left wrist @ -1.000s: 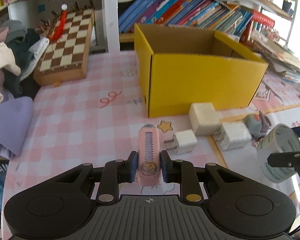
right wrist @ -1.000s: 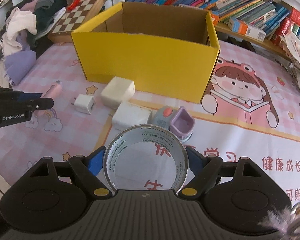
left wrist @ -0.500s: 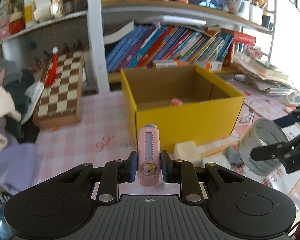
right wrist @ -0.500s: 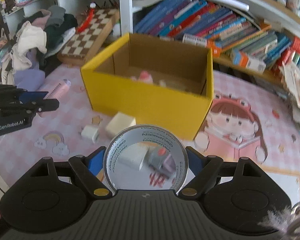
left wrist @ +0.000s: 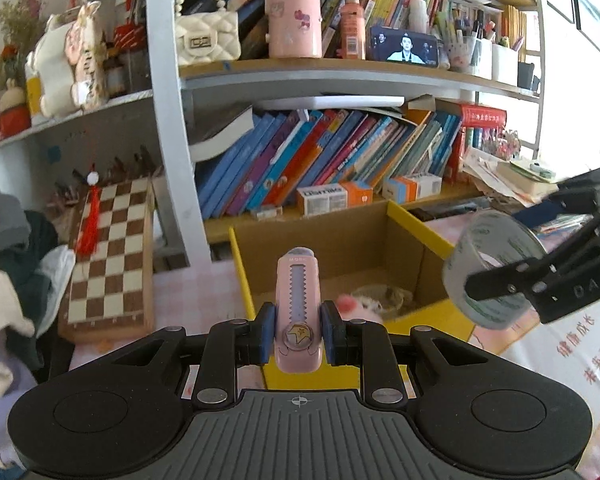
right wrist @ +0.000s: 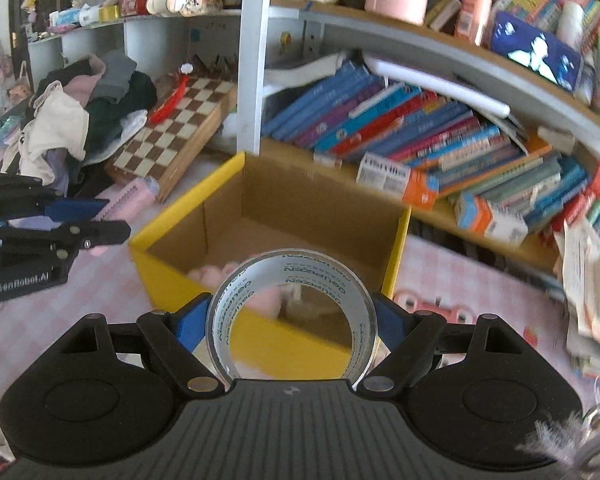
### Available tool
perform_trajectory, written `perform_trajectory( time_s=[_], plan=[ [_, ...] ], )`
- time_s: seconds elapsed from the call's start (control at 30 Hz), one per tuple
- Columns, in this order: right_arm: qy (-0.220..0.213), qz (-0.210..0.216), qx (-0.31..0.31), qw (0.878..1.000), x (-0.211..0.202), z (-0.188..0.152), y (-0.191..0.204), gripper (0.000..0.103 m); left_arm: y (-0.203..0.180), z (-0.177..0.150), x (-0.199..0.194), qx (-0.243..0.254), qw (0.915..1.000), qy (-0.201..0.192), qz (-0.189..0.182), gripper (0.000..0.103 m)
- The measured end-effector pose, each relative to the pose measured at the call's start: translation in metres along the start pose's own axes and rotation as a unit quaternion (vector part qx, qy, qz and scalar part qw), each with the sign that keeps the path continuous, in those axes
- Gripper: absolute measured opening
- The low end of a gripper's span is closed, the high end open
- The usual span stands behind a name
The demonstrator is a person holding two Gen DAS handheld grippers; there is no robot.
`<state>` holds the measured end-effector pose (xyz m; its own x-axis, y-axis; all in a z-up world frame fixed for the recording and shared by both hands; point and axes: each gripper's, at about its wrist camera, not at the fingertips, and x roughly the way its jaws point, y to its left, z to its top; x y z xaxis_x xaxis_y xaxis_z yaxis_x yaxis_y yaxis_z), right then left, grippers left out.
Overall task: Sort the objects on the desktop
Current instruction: 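Lift the pink knife with the left tool while the right tool lifts the tape roll toward the box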
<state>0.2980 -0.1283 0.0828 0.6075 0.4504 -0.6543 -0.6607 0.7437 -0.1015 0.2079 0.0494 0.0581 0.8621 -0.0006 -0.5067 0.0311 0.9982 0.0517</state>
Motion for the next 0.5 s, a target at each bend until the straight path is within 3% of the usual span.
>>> perform_trajectory(
  time_s=[0.3, 0.5],
  plan=[
    [-0.009, -0.005, -0.011, 1.0, 0.051, 0.037, -0.033, 0.082, -0.005, 0.018, 0.041, -0.001, 0.9998, 0.015, 0.015, 0.023],
    [0.006, 0.006, -0.042, 0.999, 0.094, 0.049, -0.037, 0.082, -0.013, 0.023, 0.077, 0.011, 0.9987, 0.046, 0.018, 0.023]
  ],
)
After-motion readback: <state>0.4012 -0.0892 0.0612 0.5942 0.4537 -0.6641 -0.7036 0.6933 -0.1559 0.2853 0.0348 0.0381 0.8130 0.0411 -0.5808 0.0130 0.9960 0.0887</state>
